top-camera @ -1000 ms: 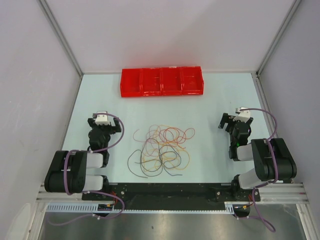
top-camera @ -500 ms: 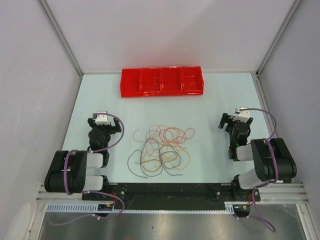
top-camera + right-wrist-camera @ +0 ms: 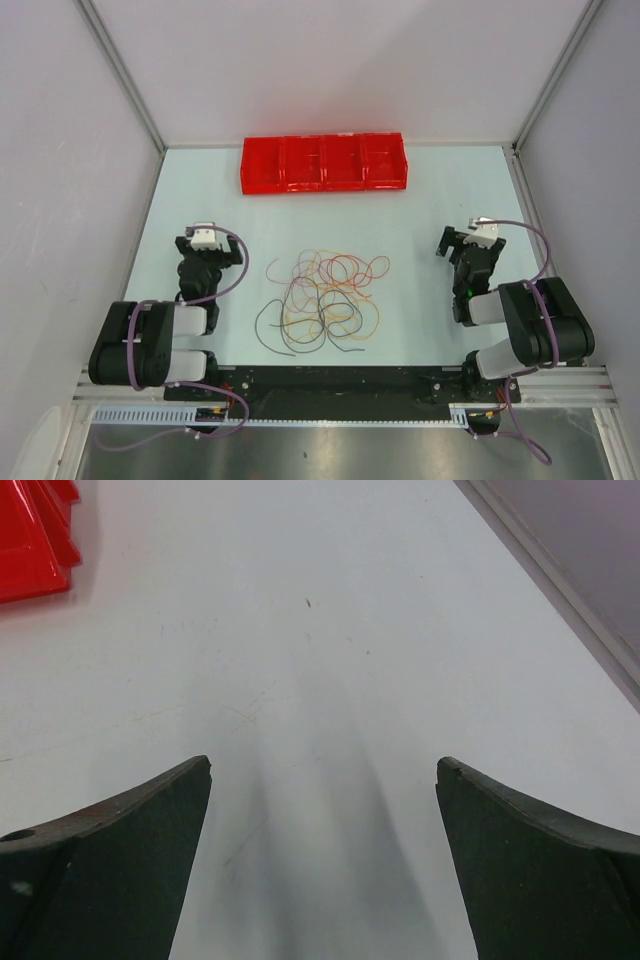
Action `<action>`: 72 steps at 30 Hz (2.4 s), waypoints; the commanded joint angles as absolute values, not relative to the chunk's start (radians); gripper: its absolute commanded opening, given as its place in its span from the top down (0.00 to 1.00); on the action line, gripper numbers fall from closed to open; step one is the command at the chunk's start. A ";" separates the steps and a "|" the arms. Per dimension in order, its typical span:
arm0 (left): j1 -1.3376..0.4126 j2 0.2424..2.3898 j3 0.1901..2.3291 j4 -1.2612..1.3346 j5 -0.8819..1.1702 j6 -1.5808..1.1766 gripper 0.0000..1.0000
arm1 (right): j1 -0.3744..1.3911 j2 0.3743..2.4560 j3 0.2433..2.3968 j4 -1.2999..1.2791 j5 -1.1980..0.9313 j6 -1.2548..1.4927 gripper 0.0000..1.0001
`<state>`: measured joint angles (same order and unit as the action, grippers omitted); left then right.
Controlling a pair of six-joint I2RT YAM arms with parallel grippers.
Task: Untangle the cables
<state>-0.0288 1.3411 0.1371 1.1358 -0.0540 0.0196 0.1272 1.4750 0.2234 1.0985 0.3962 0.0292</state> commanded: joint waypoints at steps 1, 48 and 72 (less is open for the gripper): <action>-0.055 1.220 0.231 1.053 -0.120 0.029 0.00 | 0.135 1.454 0.215 1.177 0.442 0.017 0.00; -0.508 1.023 0.635 -0.221 0.003 -0.610 0.08 | 0.233 1.532 0.858 -0.138 -0.422 0.584 0.35; -0.666 1.180 0.483 0.050 -0.055 -0.647 0.16 | 0.287 1.641 0.845 -0.149 -0.449 0.548 0.84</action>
<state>-0.6552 1.1576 0.5106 -0.0387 -0.0498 -0.6323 0.2825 1.6382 0.8474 -0.1658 -0.4286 0.5491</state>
